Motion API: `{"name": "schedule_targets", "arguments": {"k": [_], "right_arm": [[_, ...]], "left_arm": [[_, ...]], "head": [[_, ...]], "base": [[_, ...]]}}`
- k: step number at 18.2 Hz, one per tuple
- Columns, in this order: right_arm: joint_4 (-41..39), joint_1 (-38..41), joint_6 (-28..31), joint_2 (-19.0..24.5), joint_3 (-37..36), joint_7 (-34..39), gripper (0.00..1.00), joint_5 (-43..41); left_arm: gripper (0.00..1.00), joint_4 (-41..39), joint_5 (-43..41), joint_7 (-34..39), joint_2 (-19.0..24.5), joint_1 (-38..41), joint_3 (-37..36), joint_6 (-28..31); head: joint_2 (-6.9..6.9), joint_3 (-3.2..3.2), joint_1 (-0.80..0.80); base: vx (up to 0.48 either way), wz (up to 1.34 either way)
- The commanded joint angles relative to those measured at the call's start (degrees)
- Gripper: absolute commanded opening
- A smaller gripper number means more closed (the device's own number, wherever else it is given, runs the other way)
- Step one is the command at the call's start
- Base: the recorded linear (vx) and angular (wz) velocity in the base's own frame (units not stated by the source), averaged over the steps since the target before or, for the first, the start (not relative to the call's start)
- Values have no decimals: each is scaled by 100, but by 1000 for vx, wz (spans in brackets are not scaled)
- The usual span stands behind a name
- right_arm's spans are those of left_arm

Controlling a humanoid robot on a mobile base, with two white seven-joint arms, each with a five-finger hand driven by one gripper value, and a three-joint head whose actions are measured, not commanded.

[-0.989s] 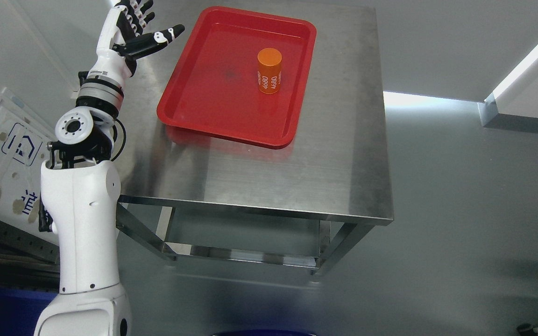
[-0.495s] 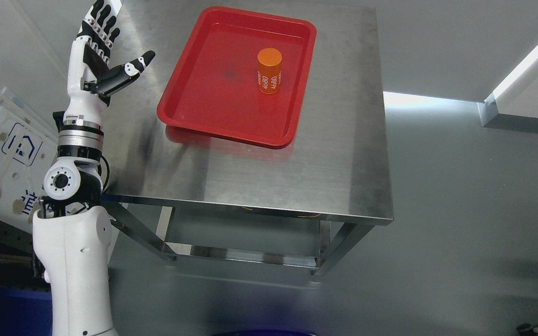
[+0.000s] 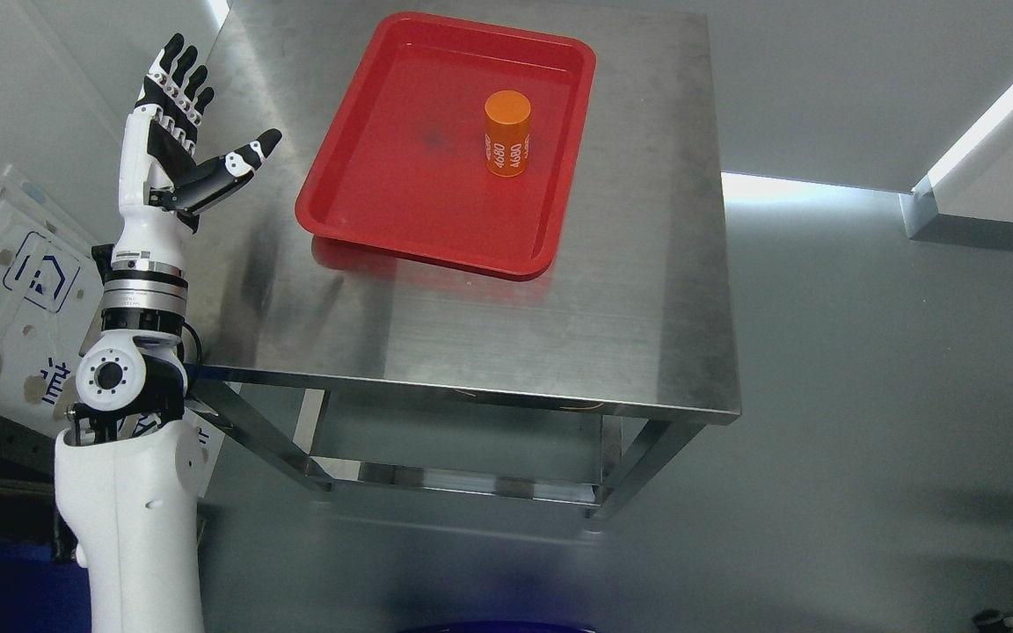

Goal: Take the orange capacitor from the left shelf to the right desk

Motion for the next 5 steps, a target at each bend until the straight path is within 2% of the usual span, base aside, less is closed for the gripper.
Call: {"name": "schedule_targets", "arguments": {"k": [1,5], "right_arm": [[-132,193,18,-100,-70,-4,100,0],[-132,193,18,-100,-62,-4,100,0]], "left_arm": [[100,-176,6,-12,100,100,28,26],[100,-167,6,-12,100,100,19,26]], "head": [[0,0,0],[0,0,0]], "base": [[0,0],[0,0]]}}
